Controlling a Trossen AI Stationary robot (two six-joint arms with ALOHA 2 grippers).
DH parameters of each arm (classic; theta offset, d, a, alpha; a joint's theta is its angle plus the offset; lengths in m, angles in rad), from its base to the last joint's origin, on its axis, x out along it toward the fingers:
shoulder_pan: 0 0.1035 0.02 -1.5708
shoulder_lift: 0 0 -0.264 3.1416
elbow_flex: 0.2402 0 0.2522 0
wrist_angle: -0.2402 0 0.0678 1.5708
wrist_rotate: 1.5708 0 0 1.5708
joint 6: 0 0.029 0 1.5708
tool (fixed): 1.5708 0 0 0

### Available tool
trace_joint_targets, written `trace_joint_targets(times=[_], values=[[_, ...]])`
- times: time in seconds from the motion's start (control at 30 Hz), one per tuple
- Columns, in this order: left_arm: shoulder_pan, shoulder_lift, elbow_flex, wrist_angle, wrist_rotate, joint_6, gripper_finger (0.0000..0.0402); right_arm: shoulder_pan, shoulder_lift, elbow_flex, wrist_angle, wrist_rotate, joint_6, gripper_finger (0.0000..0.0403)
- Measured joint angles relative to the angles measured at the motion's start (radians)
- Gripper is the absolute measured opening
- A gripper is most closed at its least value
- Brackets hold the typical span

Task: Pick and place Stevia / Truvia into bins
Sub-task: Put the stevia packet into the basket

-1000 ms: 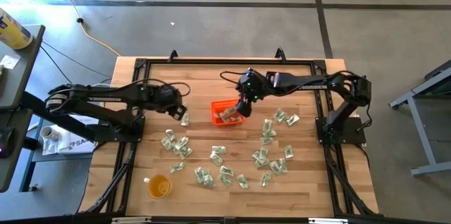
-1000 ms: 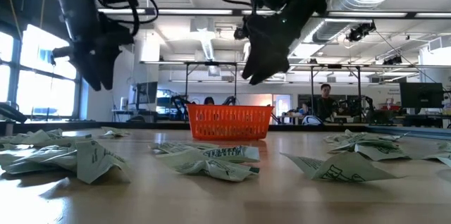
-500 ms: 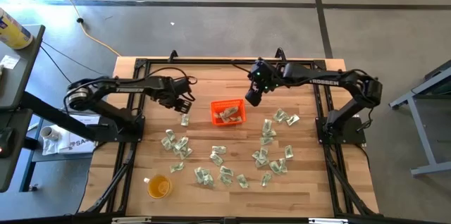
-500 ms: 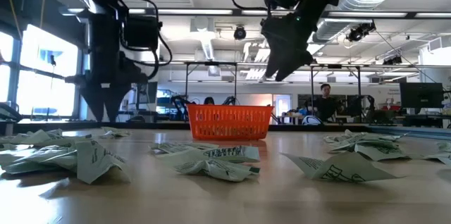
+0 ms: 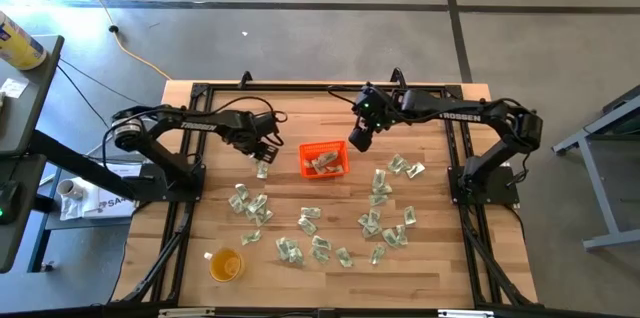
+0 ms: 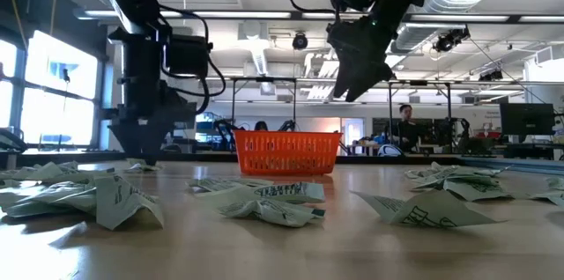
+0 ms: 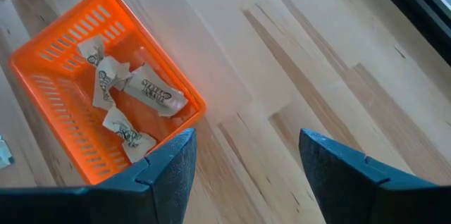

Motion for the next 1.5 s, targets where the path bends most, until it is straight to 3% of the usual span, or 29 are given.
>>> trace_joint_targets(times=[0.17,0.43,0.5,0.67,0.77,0.87,1.03,1.23,1.5], values=[[0.0,0.018,0.001,0.028,0.011,0.023,0.0173,0.0,0.0,0.0,-0.002,0.005,0.0,0.024],[0.0,0.019,0.018,0.069,0.011,0.03,0.0037,0.0,0.0,0.0,-0.023,0.048,-0.008,0.0241],[-0.001,0.017,0.047,0.085,0.019,0.031,0.0022,0.007,-0.002,0.0,-0.038,0.075,-0.013,0.024],[-0.022,-0.04,0.153,0.085,0.011,-0.001,0.0043,0.023,-0.003,-0.002,-0.091,0.133,-0.046,0.0237],[-0.062,-0.076,0.226,0.179,0.012,0.047,0.0046,0.022,-0.003,-0.015,-0.098,0.134,-0.053,0.0236],[-0.103,-0.078,0.277,0.284,0.09,0.151,0.0026,0.022,-0.004,-0.042,-0.105,0.143,-0.053,0.0236],[-0.119,0.007,0.31,0.404,0.253,0.174,0.0026,0.022,-0.004,-0.138,-0.138,0.13,-0.084,0.0236],[-0.131,0.147,0.311,0.508,0.451,0.119,0.011,0.031,-0.004,-0.295,-0.147,0.122,-0.08,0.0236],[-0.147,0.174,0.31,0.487,0.467,0.048,0.0184,0.092,-0.072,-0.411,-0.044,0.082,-0.002,0.0236]])
